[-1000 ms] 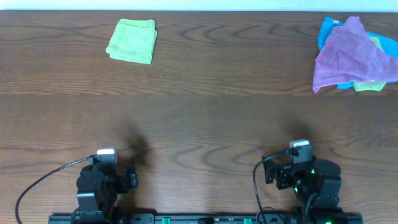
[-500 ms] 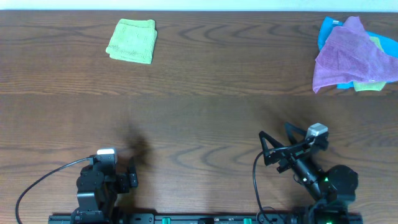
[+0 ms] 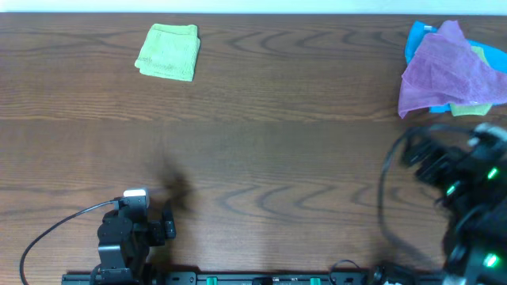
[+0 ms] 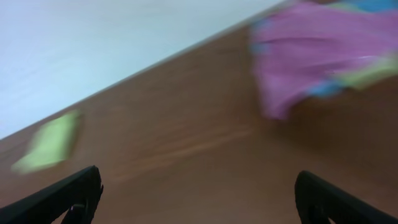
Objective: Fold the cloth
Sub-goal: 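Raise the right gripper and move it toward the cloth pile, then grasp the purple cloth on top of the pile with the right gripper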
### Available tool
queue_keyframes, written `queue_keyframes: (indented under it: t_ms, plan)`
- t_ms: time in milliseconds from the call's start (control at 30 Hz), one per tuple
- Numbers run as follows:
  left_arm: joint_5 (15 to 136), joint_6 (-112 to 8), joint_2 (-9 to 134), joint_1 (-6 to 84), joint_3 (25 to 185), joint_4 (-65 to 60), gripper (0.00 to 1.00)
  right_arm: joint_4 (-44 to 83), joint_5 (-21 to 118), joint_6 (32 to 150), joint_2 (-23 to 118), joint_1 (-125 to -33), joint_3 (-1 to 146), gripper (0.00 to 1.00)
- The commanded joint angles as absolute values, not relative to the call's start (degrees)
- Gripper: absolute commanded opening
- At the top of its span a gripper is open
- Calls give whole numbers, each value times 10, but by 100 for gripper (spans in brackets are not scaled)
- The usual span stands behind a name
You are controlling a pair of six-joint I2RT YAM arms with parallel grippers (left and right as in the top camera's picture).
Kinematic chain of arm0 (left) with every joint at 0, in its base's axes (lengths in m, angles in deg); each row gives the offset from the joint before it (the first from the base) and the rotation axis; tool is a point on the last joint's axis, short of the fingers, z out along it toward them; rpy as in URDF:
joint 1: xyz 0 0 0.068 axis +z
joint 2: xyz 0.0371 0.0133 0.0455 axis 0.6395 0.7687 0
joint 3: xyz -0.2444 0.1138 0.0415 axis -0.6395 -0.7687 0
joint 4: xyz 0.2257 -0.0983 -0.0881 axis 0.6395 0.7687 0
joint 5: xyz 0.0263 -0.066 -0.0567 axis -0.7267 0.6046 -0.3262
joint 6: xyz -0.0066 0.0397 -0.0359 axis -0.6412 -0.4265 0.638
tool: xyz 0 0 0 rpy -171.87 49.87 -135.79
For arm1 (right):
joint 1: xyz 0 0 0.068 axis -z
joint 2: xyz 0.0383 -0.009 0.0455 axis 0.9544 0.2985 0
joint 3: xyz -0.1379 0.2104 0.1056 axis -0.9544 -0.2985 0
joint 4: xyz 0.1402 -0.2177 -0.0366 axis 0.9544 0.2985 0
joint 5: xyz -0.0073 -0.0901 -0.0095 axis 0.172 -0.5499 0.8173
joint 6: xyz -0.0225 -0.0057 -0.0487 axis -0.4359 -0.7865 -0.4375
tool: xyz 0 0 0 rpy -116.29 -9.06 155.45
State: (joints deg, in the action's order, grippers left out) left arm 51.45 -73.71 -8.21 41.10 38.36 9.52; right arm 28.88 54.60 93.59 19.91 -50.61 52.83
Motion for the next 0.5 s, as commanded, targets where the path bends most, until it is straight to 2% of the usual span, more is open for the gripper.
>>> queue_keyframes:
  t_ms: [0,100,267,367,467]
  plan:
    - [517,-748,-87,411,362,119,95,301,444,918,291,-465,600,99]
    - [517,-748,-87,411,362,119,95,308,486,869,406,-438,672,99]
    - [517,-748,-87,411,362,119,95,397,545,769,598,-427,812,99]
    - [517,-748,-87,411,362,119,95,411,597,769,658,-429,853,99]
    - [517,-748,-87,411,362,119,95,354,670,785,686,-423,858,99]
